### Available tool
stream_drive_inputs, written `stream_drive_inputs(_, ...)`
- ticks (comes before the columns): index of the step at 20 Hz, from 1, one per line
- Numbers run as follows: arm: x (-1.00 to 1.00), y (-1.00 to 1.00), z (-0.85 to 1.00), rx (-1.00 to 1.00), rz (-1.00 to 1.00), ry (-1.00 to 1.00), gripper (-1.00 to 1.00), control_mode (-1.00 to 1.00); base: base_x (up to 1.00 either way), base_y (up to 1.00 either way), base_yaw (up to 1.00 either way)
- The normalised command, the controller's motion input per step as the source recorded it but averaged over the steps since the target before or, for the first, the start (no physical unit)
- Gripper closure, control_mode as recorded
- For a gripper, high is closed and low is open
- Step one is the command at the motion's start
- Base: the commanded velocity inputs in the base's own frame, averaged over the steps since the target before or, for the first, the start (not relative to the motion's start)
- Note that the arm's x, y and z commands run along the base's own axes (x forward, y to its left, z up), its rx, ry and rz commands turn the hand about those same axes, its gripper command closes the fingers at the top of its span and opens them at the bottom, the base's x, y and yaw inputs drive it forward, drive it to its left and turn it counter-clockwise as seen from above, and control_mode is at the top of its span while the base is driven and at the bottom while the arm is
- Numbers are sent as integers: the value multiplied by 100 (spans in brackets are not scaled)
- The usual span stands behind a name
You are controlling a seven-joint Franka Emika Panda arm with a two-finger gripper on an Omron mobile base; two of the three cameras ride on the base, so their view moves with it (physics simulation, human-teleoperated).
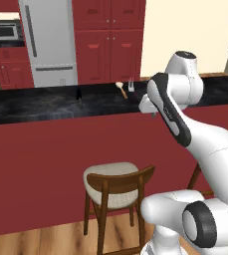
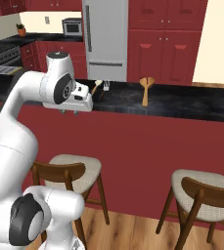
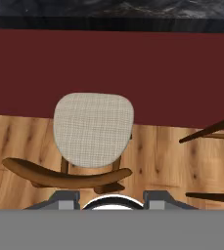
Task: Pick up the metallic utensils from the counter and place them in the open drawer. Make sure not to pick up any wooden utensils.
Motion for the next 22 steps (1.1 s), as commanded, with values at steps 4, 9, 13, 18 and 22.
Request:
stream_drive_inputs(4, -4, 3, 0, 0, 0, -12, -100, -100, 0, 0, 0)
stream_drive_inputs(9, -35, 5, 23, 6, 0, -39, -100, -100, 0, 0, 0)
stream_drive_inputs(13, -19, -6, 67, 0, 12, -15, -100, -100, 0, 0, 0)
stream_drive_inputs(18, -16, -7, 57, -4, 23, -18, -100, -100, 0, 0, 0)
stream_drive_inputs(22, 18, 0, 35, 2, 9, -14, -100, -100, 0, 0, 0)
